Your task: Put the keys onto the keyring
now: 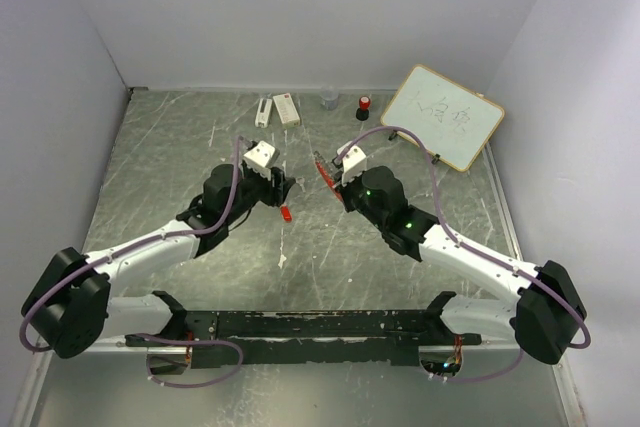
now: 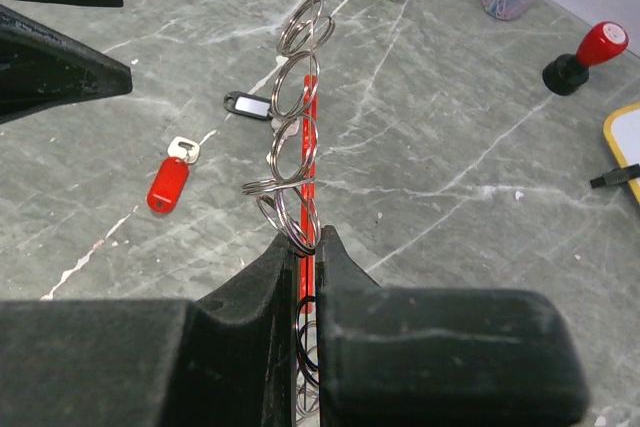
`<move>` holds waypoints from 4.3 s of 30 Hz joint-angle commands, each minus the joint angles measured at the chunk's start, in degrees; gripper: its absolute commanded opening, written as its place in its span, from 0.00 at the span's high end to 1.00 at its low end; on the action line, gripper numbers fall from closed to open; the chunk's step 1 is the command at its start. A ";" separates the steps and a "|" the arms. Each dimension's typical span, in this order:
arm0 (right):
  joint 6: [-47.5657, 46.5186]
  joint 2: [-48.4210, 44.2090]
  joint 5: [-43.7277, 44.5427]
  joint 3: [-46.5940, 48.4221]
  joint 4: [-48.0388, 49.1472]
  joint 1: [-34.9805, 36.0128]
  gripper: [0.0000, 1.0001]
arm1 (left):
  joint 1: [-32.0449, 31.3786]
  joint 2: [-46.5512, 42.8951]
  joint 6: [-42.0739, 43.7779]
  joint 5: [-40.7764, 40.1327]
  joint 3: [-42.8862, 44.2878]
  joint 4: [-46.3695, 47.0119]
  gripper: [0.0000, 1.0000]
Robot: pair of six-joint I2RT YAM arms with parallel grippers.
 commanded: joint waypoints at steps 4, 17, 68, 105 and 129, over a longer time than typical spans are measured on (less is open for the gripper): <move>1.11 -0.10 3.16 1.22 -0.35 -0.17 1.00 | -0.04 2.21 -0.25 -2.76 3.14 -3.19 0.29; 1.55 -2.10 5.82 -0.80 -1.51 -0.23 1.00 | -0.03 17.44 -7.65 -4.51 11.51 -12.66 0.34; 0.33 -4.29 5.76 -2.97 -0.35 -0.91 1.00 | 3.97 40.79 9.15 -0.24 23.38 -4.80 0.51; 0.27 -3.79 5.51 -3.30 -0.09 -1.47 1.00 | 4.24 42.88 10.31 -0.38 26.34 -5.76 0.90; 0.14 -6.78 3.98 -3.91 -0.24 -1.61 1.00 | 4.33 25.53 6.69 3.16 17.81 -4.87 0.93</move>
